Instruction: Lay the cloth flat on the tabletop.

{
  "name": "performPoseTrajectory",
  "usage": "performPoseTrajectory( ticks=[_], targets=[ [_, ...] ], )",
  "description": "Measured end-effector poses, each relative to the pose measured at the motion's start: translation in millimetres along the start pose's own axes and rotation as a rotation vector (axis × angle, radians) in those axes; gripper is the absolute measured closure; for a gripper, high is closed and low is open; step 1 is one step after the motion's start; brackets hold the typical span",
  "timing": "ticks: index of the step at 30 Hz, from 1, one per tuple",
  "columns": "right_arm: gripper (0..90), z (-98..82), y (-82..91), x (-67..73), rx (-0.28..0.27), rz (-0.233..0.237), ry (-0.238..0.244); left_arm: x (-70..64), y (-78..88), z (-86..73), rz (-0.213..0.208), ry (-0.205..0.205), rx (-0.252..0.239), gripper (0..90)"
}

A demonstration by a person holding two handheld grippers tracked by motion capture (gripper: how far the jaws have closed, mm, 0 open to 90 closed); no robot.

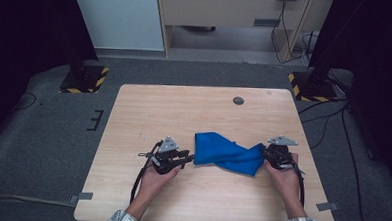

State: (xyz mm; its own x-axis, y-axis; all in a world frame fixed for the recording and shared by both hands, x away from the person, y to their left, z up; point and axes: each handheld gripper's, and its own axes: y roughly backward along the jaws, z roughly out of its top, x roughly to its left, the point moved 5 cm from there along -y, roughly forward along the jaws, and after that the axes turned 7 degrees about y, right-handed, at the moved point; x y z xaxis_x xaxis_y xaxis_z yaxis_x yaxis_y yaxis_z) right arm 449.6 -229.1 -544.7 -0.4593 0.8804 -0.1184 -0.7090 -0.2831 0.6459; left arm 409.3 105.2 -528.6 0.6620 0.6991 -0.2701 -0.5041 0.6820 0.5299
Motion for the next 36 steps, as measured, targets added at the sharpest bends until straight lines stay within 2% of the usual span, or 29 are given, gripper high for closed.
performPoseTrajectory(
  ticks=[3,6,9,11,14,16,19,21,25,28,30,36],
  targets=[
    [87.5,1.6,0.7,2.7,-0.008,0.007,0.001,-4.5,-7.3,2.7,-0.018,-0.005,0.000,64.6],
    [87.5,4.0,1.5,4.9,-0.020,0.012,0.018,-7.6,-18.9,3.5,-0.035,-0.022,0.024,61.7],
    [87.4,5.5,2.7,6.6,-0.028,0.019,0.017,-8.4,-30.1,4.0,-0.025,-0.041,0.043,62.5],
    [87.4,6.4,3.4,7.4,-0.036,0.021,0.022,-7.3,-38.9,6.0,-0.020,-0.044,0.058,65.4],
    [87.5,7.6,5.2,8.2,-0.044,0.024,0.022,-5.1,-49.6,8.8,-0.015,-0.057,0.077,74.9],
    [87.5,8.3,6.4,7.7,-0.053,0.025,0.022,-3.7,-53.6,10.6,-0.012,-0.061,0.068,82.3],
    [87.6,8.5,7.7,6.0,-0.059,0.023,0.021,0.8,-57.8,12.0,0.013,-0.055,0.063,86.4],
    [87.8,8.1,8.0,3.9,-0.059,0.019,0.016,5.1,-57.5,10.2,0.030,-0.033,0.075,86.6],
    [87.9,6.8,7.5,0.4,-0.051,0.004,0.006,11.2,-47.8,7.4,0.058,-0.014,0.081,86.8],
    [88.0,7.1,5.3,0.2,-0.051,0.007,-0.002,12.8,-39.4,5.5,0.057,0.006,0.081,86.9],
    [88.0,8.1,3.2,3.1,-0.047,0.009,0.018,11.9,-36.4,4.5,0.065,0.002,0.086,86.9],
    [88.0,11.6,-3.0,9.4,-0.042,0.021,0.034,14.6,-24.9,1.7,0.079,0.015,0.086,86.9]
  ],
)
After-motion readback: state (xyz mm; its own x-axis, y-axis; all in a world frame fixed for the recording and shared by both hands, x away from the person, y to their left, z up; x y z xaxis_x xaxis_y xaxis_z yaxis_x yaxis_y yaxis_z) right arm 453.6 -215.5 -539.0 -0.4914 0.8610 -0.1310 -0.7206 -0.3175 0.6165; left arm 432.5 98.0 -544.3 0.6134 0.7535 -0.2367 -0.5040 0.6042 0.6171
